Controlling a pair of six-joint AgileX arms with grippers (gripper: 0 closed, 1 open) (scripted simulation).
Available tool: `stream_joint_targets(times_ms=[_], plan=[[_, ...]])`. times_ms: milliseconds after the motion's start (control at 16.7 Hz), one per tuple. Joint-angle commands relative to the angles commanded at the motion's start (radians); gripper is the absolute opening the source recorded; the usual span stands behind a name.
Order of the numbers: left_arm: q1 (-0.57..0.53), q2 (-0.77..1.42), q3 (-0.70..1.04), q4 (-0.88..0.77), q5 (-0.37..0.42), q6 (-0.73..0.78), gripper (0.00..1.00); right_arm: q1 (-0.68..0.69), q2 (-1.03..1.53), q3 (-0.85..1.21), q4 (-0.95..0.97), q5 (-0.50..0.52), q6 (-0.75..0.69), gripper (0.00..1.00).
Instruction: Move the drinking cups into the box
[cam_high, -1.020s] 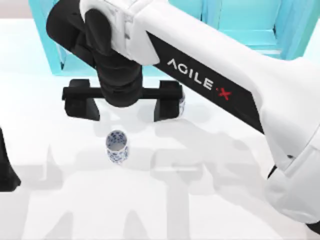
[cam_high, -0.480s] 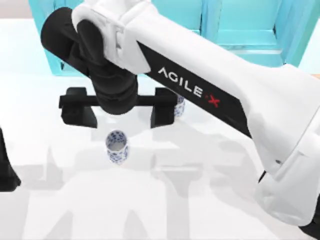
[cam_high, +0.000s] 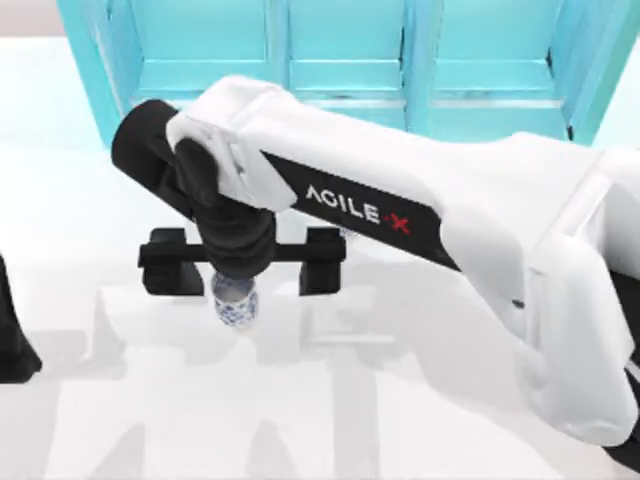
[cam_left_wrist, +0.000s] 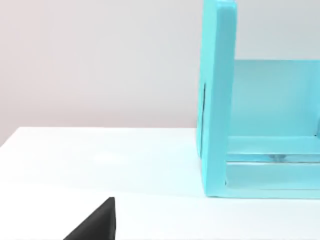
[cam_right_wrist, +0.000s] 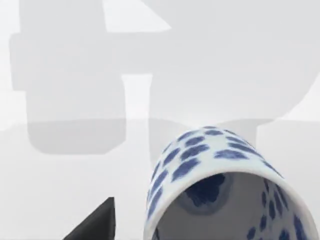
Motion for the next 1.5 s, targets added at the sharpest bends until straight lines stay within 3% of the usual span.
stream_joint_targets(times_ms=[360,1140,1500], plan=[[0.000,0.000,0.000,0.000,0.000,0.000,1.00,-0.004,-0.003,-0.050,0.050,-0.001,-0.004,1.00],[0.000,0.000,0.000,0.000,0.000,0.000,1.00,-0.004,-0.003,-0.050,0.050,-0.001,-0.004,0.02],[0.000,0.000,0.000,0.000,0.000,0.000,1.00,-0.004,-0.003,-0.050,0.050,-0.001,-0.004,0.00]])
